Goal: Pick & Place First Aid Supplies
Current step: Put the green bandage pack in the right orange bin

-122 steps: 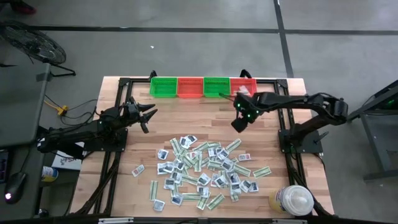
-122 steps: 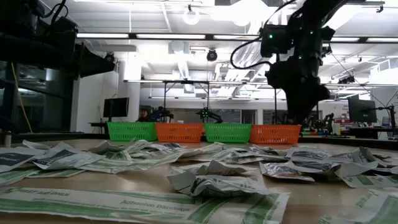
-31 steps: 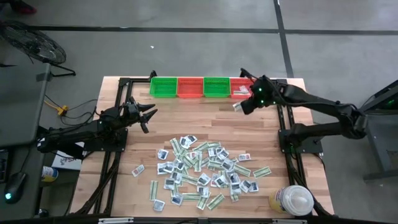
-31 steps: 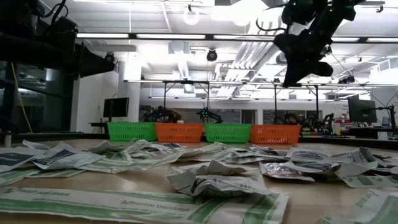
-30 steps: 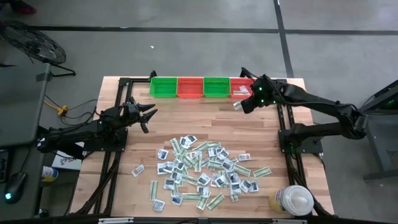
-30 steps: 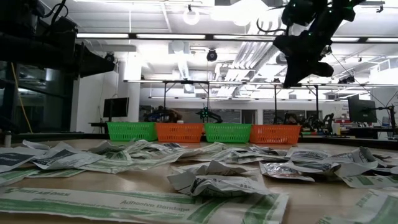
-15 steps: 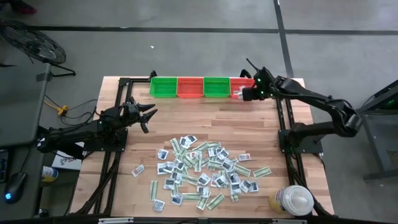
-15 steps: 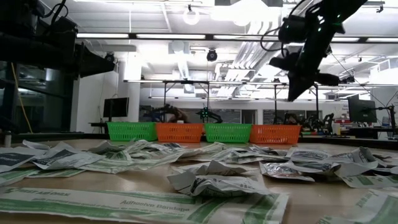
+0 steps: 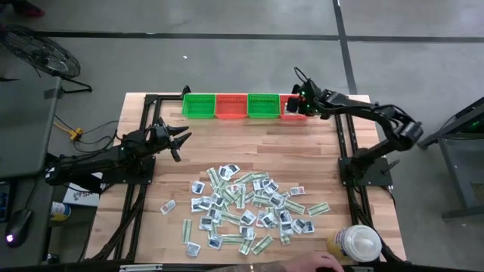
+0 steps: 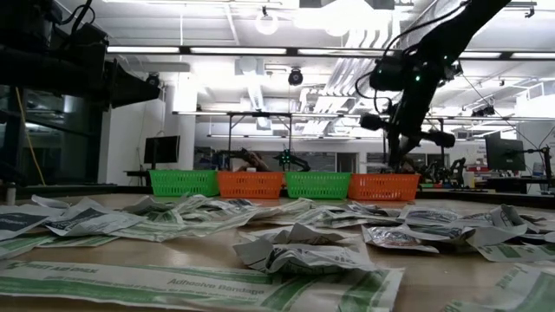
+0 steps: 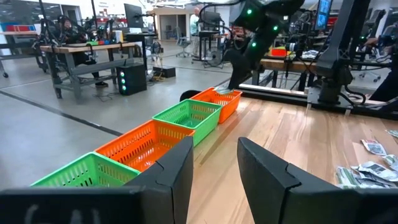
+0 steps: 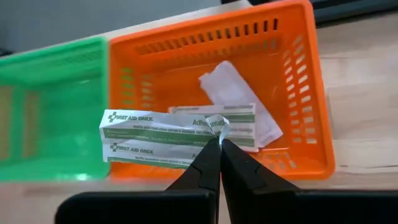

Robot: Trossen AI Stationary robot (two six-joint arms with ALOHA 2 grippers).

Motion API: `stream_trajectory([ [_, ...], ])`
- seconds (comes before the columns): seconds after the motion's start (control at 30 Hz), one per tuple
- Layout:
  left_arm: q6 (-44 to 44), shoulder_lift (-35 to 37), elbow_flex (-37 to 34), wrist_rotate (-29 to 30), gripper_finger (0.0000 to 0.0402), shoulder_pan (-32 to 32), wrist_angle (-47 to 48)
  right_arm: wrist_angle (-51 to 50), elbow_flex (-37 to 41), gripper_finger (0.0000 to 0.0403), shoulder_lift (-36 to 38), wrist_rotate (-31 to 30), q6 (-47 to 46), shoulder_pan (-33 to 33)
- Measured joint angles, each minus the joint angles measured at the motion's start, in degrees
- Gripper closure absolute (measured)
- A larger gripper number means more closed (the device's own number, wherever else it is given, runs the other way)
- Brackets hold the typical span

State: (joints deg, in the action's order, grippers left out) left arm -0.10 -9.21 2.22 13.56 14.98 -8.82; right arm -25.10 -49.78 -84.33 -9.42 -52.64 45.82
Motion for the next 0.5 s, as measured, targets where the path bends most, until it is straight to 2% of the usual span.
stream_trajectory([
  [0.17,0.0,-0.01,-0.01,0.0,0.0279,0.02,-0.02,0.69,0.0,0.0403,-2.16,-2.05,-4.06,1.15],
  [0.33,0.0,0.0,-0.01,0.0,0.0279,0.0,-0.02,1.61,0.0,0.0401,-3.11,-0.93,-4.53,1.86],
  [0.5,0.0,-0.01,-0.01,0.01,0.0279,0.01,-0.02,1.96,0.0,0.0369,-3.11,-0.71,-4.9,1.84],
])
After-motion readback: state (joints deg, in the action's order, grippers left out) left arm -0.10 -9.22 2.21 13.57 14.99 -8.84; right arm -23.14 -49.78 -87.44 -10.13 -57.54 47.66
